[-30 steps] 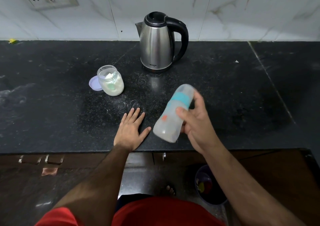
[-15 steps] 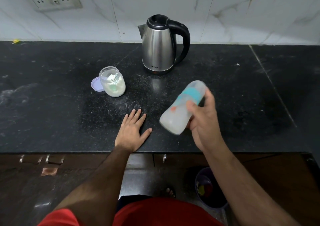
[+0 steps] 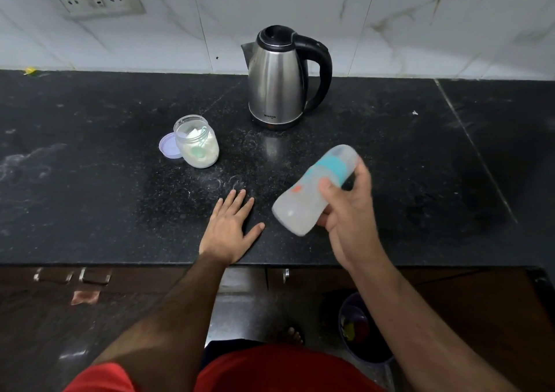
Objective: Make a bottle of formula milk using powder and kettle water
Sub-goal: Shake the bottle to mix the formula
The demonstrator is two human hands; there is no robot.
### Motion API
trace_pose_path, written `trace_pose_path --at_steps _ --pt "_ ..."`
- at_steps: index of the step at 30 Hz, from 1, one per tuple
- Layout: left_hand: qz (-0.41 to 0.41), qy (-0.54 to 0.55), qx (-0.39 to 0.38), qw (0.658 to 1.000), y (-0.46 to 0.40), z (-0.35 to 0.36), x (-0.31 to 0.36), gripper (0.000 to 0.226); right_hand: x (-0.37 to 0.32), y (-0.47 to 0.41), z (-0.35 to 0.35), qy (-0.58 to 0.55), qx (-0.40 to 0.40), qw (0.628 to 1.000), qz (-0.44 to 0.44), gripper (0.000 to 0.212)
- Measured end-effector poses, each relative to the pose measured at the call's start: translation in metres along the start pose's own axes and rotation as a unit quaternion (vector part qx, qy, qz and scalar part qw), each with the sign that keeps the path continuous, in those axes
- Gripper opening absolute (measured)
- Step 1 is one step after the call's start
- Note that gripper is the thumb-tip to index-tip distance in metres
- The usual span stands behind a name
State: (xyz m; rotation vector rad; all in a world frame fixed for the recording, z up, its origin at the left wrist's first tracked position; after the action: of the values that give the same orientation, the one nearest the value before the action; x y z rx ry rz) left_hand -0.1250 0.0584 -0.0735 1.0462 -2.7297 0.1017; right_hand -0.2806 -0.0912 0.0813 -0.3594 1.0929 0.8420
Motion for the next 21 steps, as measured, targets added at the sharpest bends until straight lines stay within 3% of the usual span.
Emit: trace_pose_path --at_steps 3,8,13,18,21 --pt "0.003 -0.002 -0.01 1.0 0.0 0.001 0.0 0.081 0.009 0.009 0.008 0.03 -0.059 0.997 0.035 0.08" --pt "0.0 0.004 0.005 1.0 0.001 0.0 0.0 0.073 0.0 -0.001 -0.004 -0.044 0.029 0.999 0.012 0.07" --pt "0.004 0.004 -0.01 1.0 0.0 -0.001 0.001 0.077 0.009 0.014 0.007 0.018 -0.065 0.996 0.057 0.079" --pt "-0.001 0.007 0.005 1.0 0.001 -0.001 0.001 0.073 -0.004 -0.002 -0.007 -0.047 0.034 0.998 0.001 0.069" --pt "0.002 0.013 0.0 1.0 0.001 -0.003 0.002 0.078 0.003 0.002 0.001 -0.002 -0.035 0.999 0.031 0.073"
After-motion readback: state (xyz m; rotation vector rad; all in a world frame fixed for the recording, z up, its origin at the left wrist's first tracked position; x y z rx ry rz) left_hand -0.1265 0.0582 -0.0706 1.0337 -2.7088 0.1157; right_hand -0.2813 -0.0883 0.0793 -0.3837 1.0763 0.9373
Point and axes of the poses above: each hand's wrist, its own y-axis away from the middle knuckle, its own z-axis out of the palm, x = y × z, the point moved 5 cm from there along -y, towards the middle knuckle, and after that the axes turned 4 degrees about -y, right-handed, at the moved point
